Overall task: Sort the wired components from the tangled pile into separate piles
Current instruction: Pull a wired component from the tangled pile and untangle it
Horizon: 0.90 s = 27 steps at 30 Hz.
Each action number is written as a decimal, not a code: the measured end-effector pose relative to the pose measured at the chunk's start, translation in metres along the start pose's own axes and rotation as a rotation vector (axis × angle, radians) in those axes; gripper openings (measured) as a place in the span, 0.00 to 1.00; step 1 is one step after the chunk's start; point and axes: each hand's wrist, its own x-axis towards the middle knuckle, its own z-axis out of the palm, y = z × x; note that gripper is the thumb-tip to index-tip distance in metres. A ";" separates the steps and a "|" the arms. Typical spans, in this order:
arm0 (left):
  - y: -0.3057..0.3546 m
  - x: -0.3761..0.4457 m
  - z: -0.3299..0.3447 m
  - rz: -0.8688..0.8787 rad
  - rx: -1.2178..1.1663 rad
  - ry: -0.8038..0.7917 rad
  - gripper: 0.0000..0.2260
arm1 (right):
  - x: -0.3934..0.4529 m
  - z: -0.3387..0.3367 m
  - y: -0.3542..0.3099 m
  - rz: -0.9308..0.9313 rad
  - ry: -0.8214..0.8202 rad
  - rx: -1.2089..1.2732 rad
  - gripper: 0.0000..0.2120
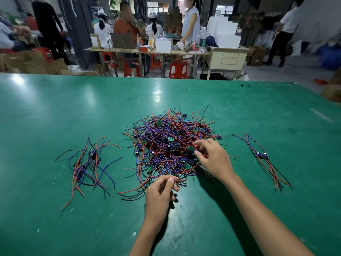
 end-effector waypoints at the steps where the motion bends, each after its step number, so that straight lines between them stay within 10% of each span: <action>1: 0.000 0.000 0.000 -0.001 0.002 0.000 0.10 | 0.002 0.005 -0.005 0.010 -0.091 -0.023 0.15; 6: 0.002 -0.002 0.000 0.010 0.001 0.008 0.10 | -0.001 0.021 -0.016 0.070 0.063 -0.027 0.11; 17: 0.005 -0.004 0.004 0.127 -0.028 -0.082 0.15 | -0.077 0.024 -0.040 -0.421 0.396 -0.002 0.05; 27: -0.002 -0.001 -0.002 0.121 -0.086 0.020 0.03 | -0.112 0.027 -0.059 -0.109 0.347 0.441 0.09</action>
